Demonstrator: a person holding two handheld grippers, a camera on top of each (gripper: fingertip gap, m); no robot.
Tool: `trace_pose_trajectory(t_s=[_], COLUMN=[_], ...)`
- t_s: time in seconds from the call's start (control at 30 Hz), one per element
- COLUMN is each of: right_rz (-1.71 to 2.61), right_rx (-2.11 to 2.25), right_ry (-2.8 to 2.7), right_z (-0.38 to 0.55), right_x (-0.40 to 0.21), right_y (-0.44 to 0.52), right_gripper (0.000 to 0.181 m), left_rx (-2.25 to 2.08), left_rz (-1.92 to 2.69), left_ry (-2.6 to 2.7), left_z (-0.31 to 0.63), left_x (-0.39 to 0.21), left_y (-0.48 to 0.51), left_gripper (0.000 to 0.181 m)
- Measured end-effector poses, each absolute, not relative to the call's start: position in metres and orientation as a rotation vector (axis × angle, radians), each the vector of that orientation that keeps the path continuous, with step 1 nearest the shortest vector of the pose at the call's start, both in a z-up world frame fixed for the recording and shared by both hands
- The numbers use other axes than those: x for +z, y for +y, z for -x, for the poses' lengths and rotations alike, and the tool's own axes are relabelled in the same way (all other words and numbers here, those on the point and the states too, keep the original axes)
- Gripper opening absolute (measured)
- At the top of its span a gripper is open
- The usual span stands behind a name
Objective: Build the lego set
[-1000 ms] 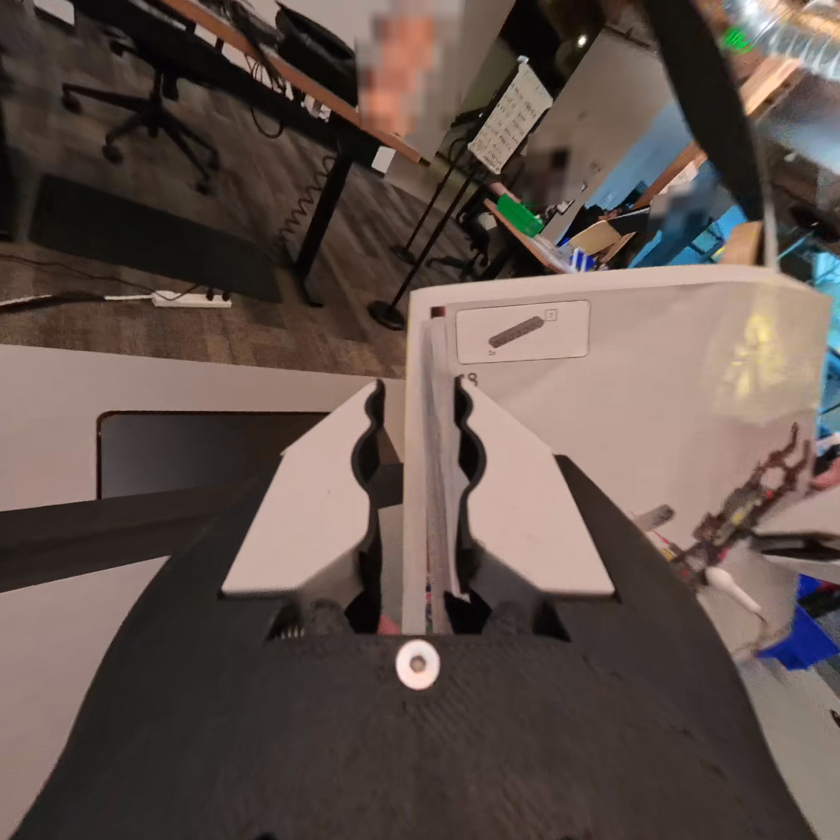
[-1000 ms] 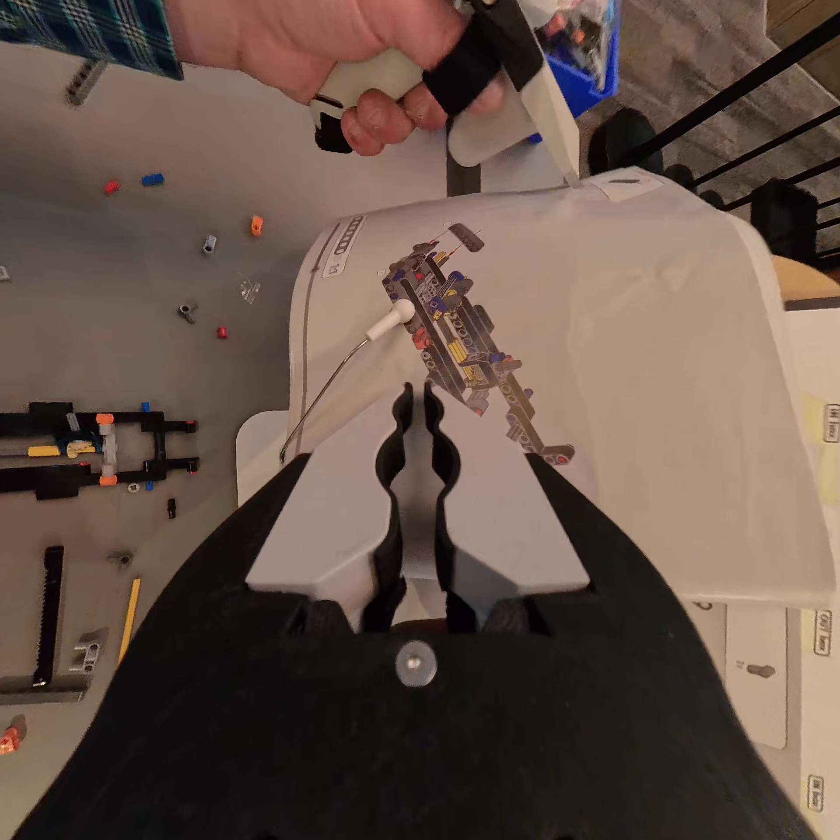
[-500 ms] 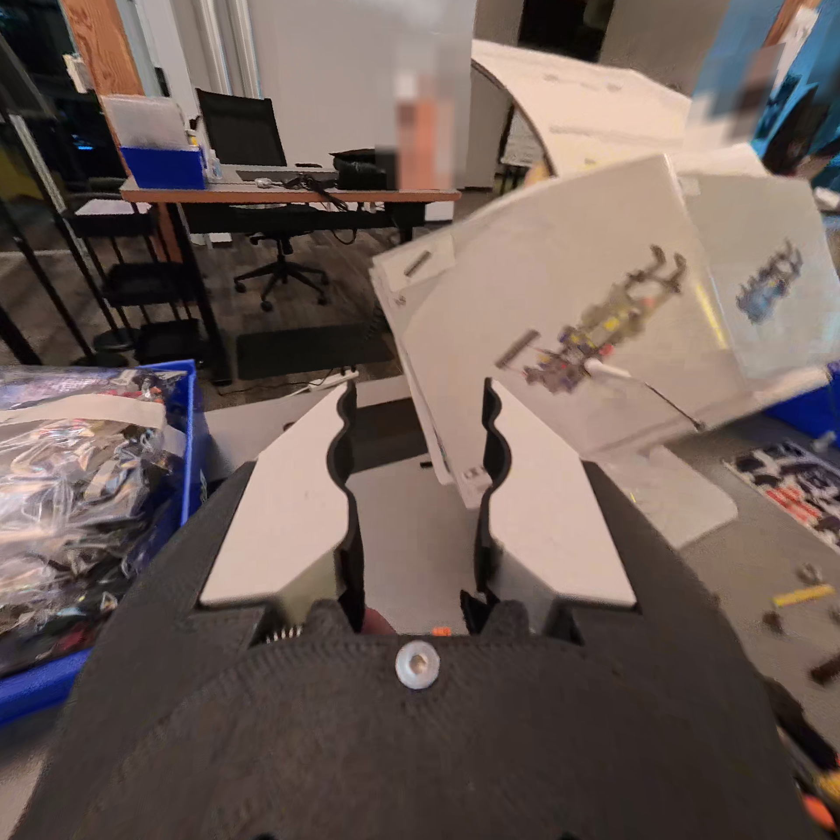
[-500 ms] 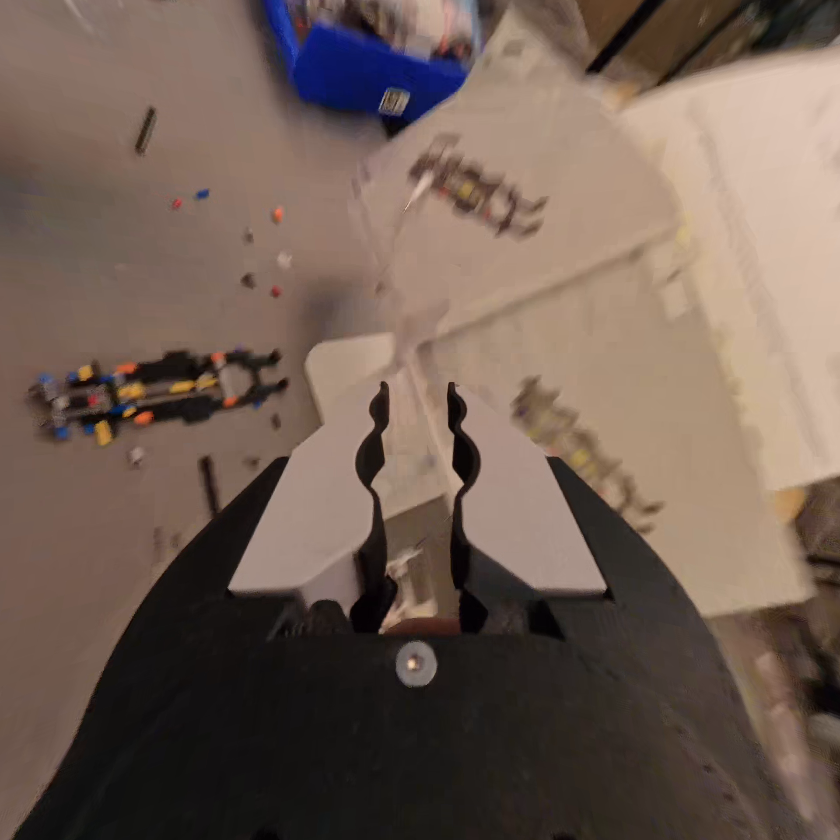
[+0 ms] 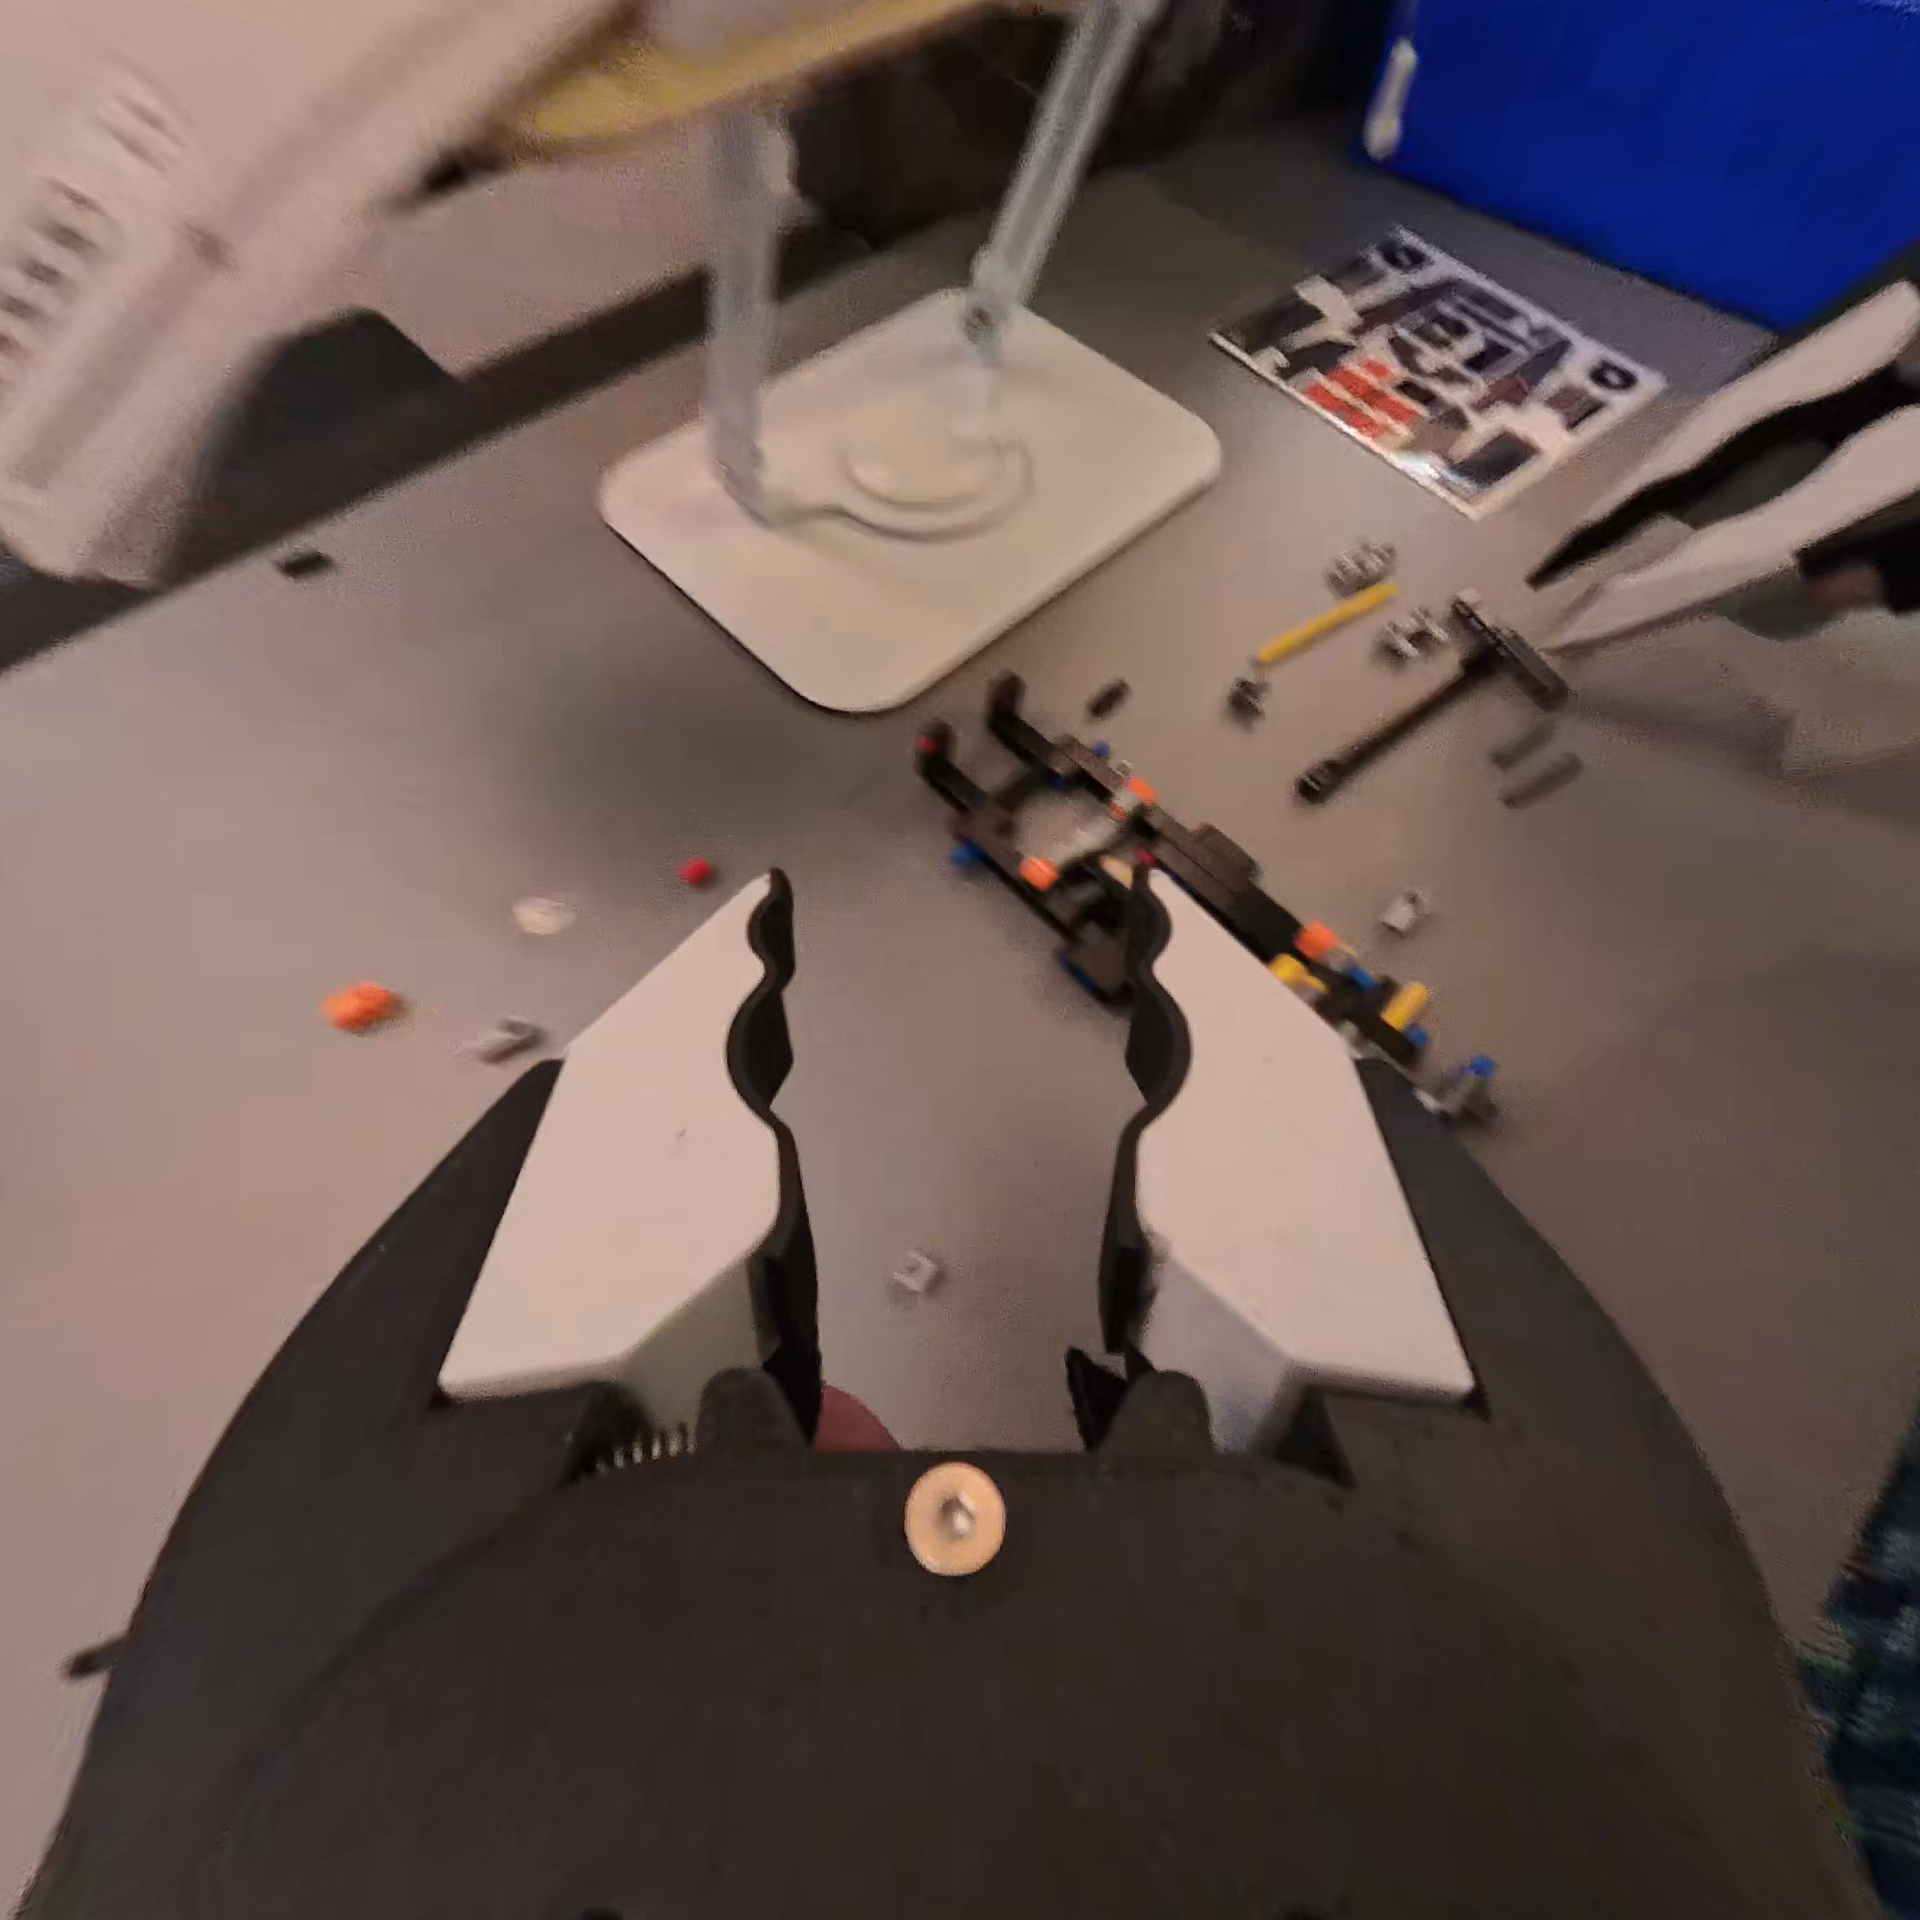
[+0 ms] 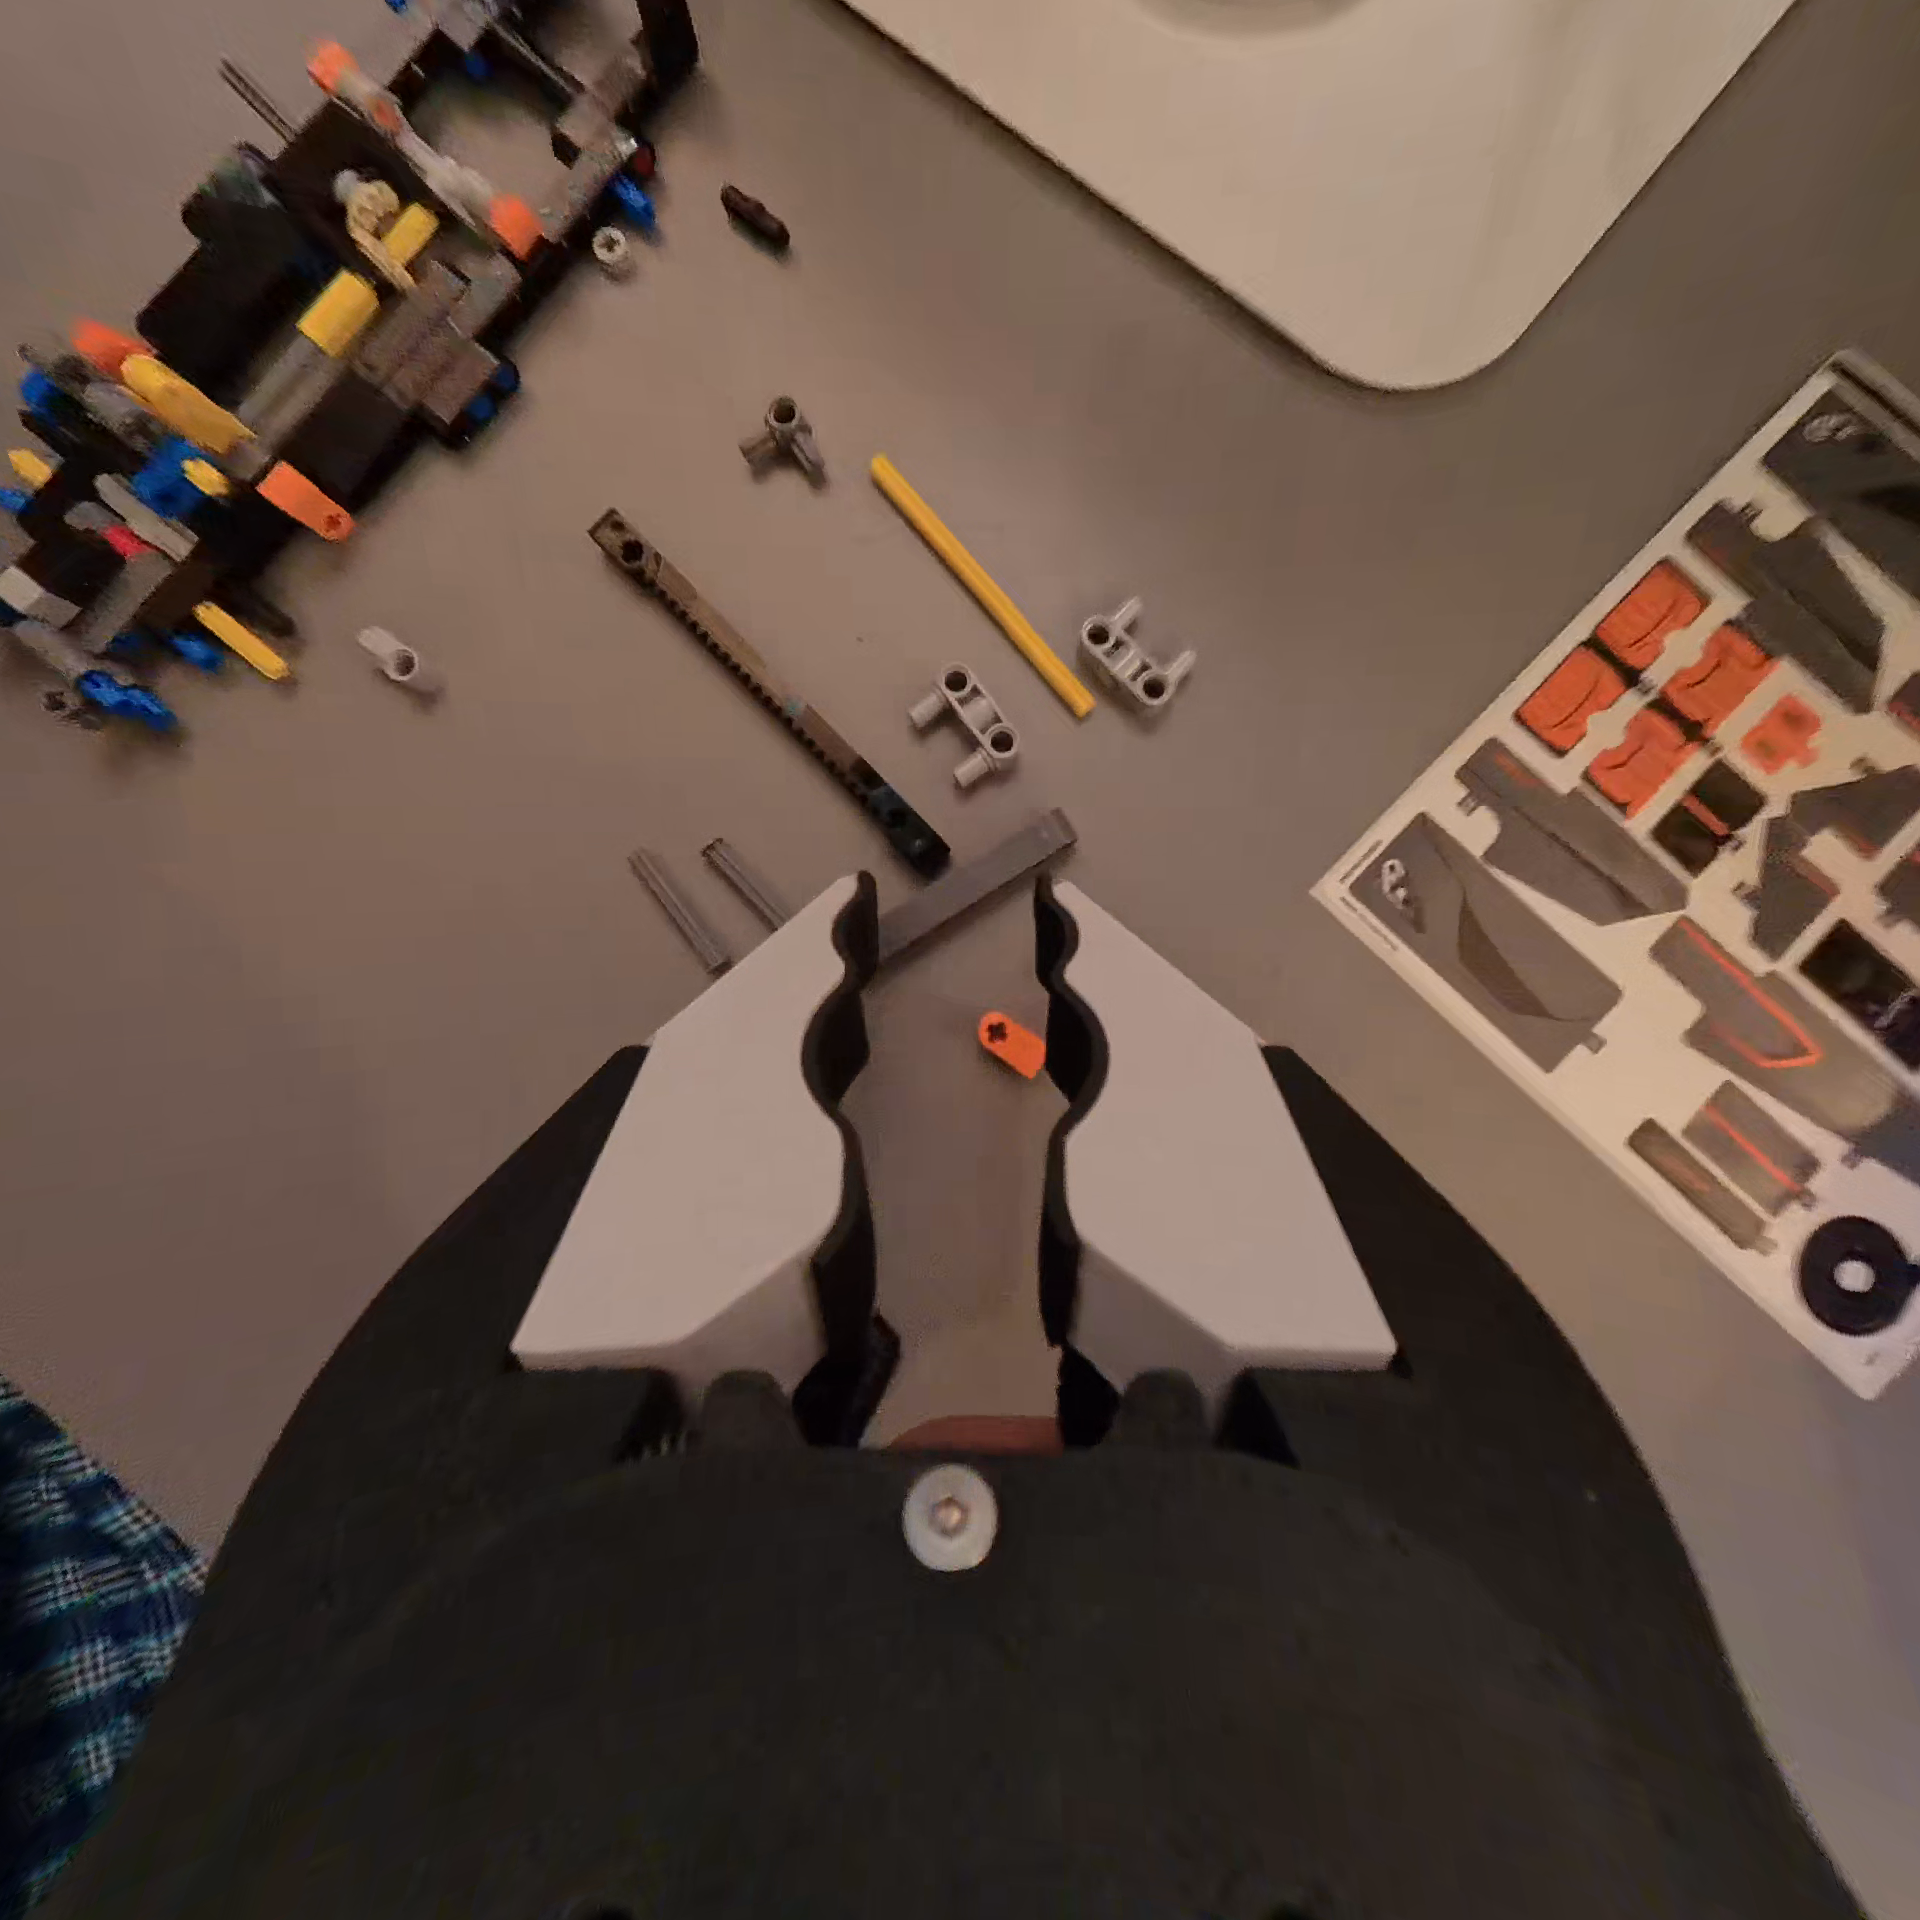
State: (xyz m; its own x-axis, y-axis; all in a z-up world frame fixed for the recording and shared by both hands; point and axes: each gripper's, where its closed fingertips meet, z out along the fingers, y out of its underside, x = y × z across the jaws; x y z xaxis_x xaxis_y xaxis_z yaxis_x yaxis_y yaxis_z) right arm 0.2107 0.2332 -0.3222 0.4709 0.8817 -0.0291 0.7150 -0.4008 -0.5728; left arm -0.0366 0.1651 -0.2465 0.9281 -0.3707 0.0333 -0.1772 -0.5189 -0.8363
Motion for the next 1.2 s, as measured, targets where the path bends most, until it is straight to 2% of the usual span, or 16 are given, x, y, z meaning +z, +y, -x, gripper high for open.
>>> trace_pose_trajectory(t_s=[0.03, 0.3, 0.47, 0.7, 0.9, 1.0, 1.2], right_rz=[2.241, 2.231, 2.225, 2.254, 2.242, 2.239, 2.230], right_rx=[0.447, 0.353, 0.350, 0.366, 0.326, 0.336, 0.367], right_ry=[-1.308, -1.314, -1.316, -1.301, -1.310, -1.303, -1.300], right_z=[-0.210, -0.210, -0.211, -0.209, -0.209, -0.209, -0.214], right_x=[-0.327, -0.341, -0.342, -0.339, -0.342, -0.342, -0.341], right_y=[0.234, 0.237, 0.238, 0.234, 0.233, 0.233, 0.236], right_gripper=[0.030, 0.022, 0.007, 0.029, 0.006, 0.005, 0.005], left_rx=[-0.259, -0.263, -0.292, -0.289, -0.229, -0.177, -0.157], left_rz=[2.147, 2.195, 2.197, 2.203, 2.214, 2.213, 2.262], left_ry=[0.411, 0.434, 0.431, 0.399, 0.398, 0.425, 0.453], left_z=[0.026, -0.011, -0.024, -0.037, -0.051, -0.054, -0.049], left_x=[-0.254, -0.280, -0.283, -0.290, -0.306, -0.313, -0.331], left_y=[0.158, 0.132, 0.126, 0.128, 0.134, 0.136, 0.132], left_gripper=[0.064, 0.065, 0.065, 0.073, 0.083, 0.079, 0.057])
